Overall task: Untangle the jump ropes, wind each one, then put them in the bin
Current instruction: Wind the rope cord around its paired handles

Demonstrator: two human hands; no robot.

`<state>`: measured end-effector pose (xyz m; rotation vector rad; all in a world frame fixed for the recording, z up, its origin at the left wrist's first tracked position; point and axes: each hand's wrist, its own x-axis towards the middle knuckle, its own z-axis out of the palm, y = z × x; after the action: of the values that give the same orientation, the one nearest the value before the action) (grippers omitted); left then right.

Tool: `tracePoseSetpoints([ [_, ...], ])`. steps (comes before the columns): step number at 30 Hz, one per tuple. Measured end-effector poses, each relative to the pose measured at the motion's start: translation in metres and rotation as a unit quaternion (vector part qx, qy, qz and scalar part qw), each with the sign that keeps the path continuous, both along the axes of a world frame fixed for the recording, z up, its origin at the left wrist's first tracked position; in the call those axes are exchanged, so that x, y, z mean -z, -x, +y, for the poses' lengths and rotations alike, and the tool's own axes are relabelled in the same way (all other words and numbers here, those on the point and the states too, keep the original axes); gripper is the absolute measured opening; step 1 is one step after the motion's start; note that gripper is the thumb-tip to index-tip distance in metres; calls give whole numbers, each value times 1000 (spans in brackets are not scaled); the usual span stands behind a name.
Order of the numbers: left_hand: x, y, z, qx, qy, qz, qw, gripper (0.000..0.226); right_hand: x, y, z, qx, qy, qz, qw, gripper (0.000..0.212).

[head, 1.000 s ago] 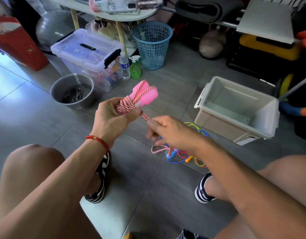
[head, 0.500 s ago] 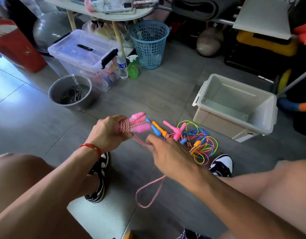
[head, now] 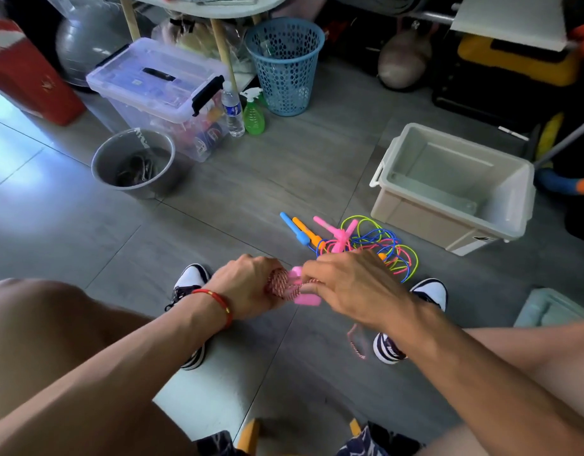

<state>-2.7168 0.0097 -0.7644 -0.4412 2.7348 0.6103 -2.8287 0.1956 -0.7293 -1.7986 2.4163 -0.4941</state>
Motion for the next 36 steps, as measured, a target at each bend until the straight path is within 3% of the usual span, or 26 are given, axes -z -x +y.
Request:
tracePoseSetpoints([
  [4, -17, -2, 20, 76, -59, 19, 995, 28, -10, 13, 6, 54, 22, -94, 994, 10],
  [9, -39, -6, 25, 96, -136, 78, 983, 41, -6, 41, 15, 66, -31, -358, 931, 12],
  [11, -43, -8, 26, 100, -145, 95, 980, 45, -13, 43, 15, 38, -38, -405, 913, 3],
  [15, -52, -17, 34, 128, -170, 106, 971, 50, -17, 50, 20, -6, -86, -487, 869, 6],
  [21, -70, -25, 34, 93, -321, 132, 933, 50, 1, 44, 23, 22, -49, -587, 808, 3],
  [24, -74, -25, 29, 17, -384, 171, 907, 41, 4, 39, 21, 31, -4, -568, 823, 18],
  [26, -68, -22, 24, -83, -426, 202, 878, 34, 0, 31, 15, 56, 21, -557, 828, 20],
  [28, -58, -17, 15, -178, -445, 225, 848, 31, 0, 20, 6, 68, 24, -538, 840, 39],
  [31, -47, -13, 0, -228, -403, 232, 855, 24, 5, 1, -8, 62, -28, -467, 882, 23],
  [36, -39, -10, -7, -226, -344, 226, 883, 29, -1, -15, -19, 123, -46, -423, 897, 36],
])
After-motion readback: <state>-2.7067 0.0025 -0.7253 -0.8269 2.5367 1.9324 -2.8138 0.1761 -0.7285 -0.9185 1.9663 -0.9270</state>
